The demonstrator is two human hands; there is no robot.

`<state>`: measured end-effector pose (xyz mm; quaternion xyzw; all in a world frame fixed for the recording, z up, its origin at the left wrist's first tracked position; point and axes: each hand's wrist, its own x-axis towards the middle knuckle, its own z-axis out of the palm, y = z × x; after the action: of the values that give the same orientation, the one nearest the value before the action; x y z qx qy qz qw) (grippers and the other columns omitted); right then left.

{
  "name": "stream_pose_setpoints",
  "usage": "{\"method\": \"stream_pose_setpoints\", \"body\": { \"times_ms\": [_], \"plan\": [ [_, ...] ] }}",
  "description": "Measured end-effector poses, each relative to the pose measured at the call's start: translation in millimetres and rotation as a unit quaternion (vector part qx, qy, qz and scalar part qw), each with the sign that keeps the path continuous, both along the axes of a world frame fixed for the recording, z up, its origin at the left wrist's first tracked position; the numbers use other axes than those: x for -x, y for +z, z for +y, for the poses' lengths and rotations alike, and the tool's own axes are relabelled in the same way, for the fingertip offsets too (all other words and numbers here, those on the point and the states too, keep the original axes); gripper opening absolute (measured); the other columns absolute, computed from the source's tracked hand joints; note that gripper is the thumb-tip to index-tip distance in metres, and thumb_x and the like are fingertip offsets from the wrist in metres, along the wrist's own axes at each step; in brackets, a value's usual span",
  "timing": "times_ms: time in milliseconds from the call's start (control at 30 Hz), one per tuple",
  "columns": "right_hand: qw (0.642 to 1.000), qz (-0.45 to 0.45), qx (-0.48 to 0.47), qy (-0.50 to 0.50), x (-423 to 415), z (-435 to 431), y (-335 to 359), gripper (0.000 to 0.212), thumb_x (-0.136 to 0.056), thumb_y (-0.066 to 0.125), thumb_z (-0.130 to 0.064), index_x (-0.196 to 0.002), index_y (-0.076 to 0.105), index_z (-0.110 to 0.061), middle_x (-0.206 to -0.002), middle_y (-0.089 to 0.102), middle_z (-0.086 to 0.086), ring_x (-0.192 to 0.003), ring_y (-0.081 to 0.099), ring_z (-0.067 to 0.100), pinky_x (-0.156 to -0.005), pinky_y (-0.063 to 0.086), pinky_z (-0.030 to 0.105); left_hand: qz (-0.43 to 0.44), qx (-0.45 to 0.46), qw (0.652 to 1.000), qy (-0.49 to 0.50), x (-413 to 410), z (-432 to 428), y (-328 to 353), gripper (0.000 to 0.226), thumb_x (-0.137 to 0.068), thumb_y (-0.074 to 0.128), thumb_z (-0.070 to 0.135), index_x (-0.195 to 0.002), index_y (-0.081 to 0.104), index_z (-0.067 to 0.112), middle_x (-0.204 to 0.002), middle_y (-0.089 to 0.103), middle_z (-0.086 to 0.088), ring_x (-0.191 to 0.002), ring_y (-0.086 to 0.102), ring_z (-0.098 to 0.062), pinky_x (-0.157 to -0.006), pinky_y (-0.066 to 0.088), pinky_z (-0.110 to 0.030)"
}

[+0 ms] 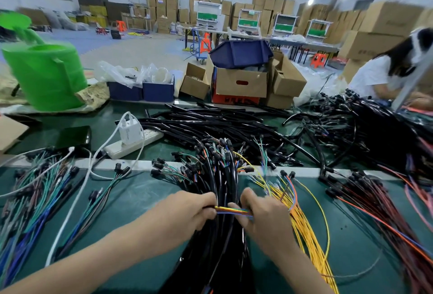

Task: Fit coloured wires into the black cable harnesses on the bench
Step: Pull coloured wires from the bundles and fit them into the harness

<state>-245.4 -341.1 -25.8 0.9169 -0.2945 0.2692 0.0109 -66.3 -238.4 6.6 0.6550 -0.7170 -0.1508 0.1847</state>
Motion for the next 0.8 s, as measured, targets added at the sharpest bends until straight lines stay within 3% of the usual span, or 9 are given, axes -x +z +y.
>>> {"method": "stream_pose_setpoints", "body": {
  "times_ms": [67, 133, 200, 267, 333, 400, 500, 667, 800],
  "plan": [
    [0.99, 0.105, 0.092, -0.005, -17, 0, 14, 0.038, -0.061, 0.083, -0.044, -0.069, 0.055, -0.018, -0.042, 0.053, -0.002, -0.038, 0.054, 0.022, -0.039, 0.03, 0.02, -0.075, -0.035, 0.997, 0.009, 0, 0, 6, 0.017, -0.1, 0.035, 0.036, -0.094, 0.044, 0.024, -0.078, 0.053, 0.006, -0.081, 0.056, -0.022, -0.076, 0.045, -0.039],
    [0.98, 0.161, 0.111, 0.038, -35, 0, 36, 0.032, -0.076, 0.07, -0.039, -0.09, 0.054, -0.016, -0.061, 0.065, 0.007, -0.056, 0.064, 0.029, -0.049, 0.036, 0.029, -0.088, -0.054, 0.994, 0.016, 3, -4, 14, 0.018, -0.102, 0.032, 0.034, -0.093, 0.041, 0.021, -0.085, 0.053, 0.001, -0.083, 0.054, -0.026, -0.077, 0.044, -0.037],
    [0.976, 0.154, 0.124, 0.094, -49, -1, 52, 0.03, -0.081, 0.062, -0.029, -0.103, 0.048, -0.013, -0.071, 0.067, 0.012, -0.064, 0.064, 0.036, -0.053, 0.033, 0.034, -0.071, -0.044, 0.996, 0.026, 5, -9, 23, 0.017, -0.102, 0.034, 0.026, -0.102, 0.047, 0.014, -0.096, 0.059, -0.007, -0.086, 0.055, -0.028, -0.078, 0.043, -0.037],
    [0.977, 0.118, 0.139, 0.115, -57, 1, 65, 0.034, -0.077, 0.065, -0.026, -0.104, 0.048, -0.014, -0.066, 0.065, 0.01, -0.058, 0.062, 0.035, -0.05, 0.03, 0.031, -0.06, 0.006, 0.998, 0.034, 3, -11, 31, 0.021, -0.102, 0.036, 0.02, -0.109, 0.051, 0.007, -0.103, 0.064, -0.012, -0.091, 0.059, -0.03, -0.081, 0.043, -0.039],
    [0.987, 0.069, 0.089, 0.113, -58, -5, 73, 0.032, -0.079, 0.063, -0.032, -0.104, 0.049, -0.017, -0.064, 0.063, 0.005, -0.059, 0.059, 0.033, -0.051, 0.034, 0.033, -0.04, 0.071, 0.996, 0.025, -3, -7, 37, 0.019, -0.101, 0.035, 0.026, -0.1, 0.05, 0.014, -0.09, 0.064, -0.009, -0.079, 0.058, -0.026, -0.073, 0.042, -0.038],
    [0.994, 0.035, -0.03, 0.101, -50, -19, 76, 0.026, -0.082, 0.064, -0.03, -0.101, 0.052, -0.016, -0.059, 0.057, -0.001, -0.059, 0.05, 0.032, -0.057, 0.04, 0.035, -0.007, 0.1, 0.995, 0.021, -11, 1, 41, 0.02, -0.099, 0.035, 0.034, -0.082, 0.04, 0.026, -0.065, 0.054, -0.001, -0.056, 0.046, -0.014, -0.058, 0.036, -0.033],
    [0.989, 0.001, -0.121, 0.08, -34, -42, 75, 0.018, -0.083, 0.07, -0.023, -0.086, 0.056, -0.012, -0.053, 0.046, -0.003, -0.054, 0.037, 0.023, -0.058, 0.036, 0.032, 0.056, 0.096, 0.993, 0.049, -23, 9, 43, 0.025, -0.097, 0.038, 0.039, -0.08, 0.048, 0.023, -0.052, 0.043, 0.002, -0.046, 0.036, -0.013, -0.049, 0.031, -0.025],
    [0.98, 0.164, 0.106, 0.038, -38, -42, 78, 0.028, -0.089, 0.052, -0.046, -0.091, 0.052, -0.017, -0.07, 0.06, 0.008, -0.068, 0.059, 0.034, -0.057, 0.036, 0.032, -0.009, 0.047, 0.997, 0.063, -26, 9, 50, 0.028, -0.099, 0.035, 0.04, -0.08, 0.051, 0.026, -0.062, 0.056, 0.0, -0.053, 0.046, -0.014, -0.056, 0.036, -0.022],
    [0.971, 0.124, 0.172, 0.114, -63, -20, 86, 0.027, -0.081, 0.06, -0.032, -0.097, 0.052, -0.011, -0.068, 0.061, 0.012, -0.059, 0.058, 0.036, -0.051, 0.028, 0.032, -0.061, 0.048, 0.995, 0.065, -11, 1, 53, 0.025, -0.1, 0.032, 0.041, -0.085, 0.041, 0.023, -0.064, 0.048, 0.004, -0.054, 0.045, -0.012, -0.051, 0.037, -0.017]
  ]
}}
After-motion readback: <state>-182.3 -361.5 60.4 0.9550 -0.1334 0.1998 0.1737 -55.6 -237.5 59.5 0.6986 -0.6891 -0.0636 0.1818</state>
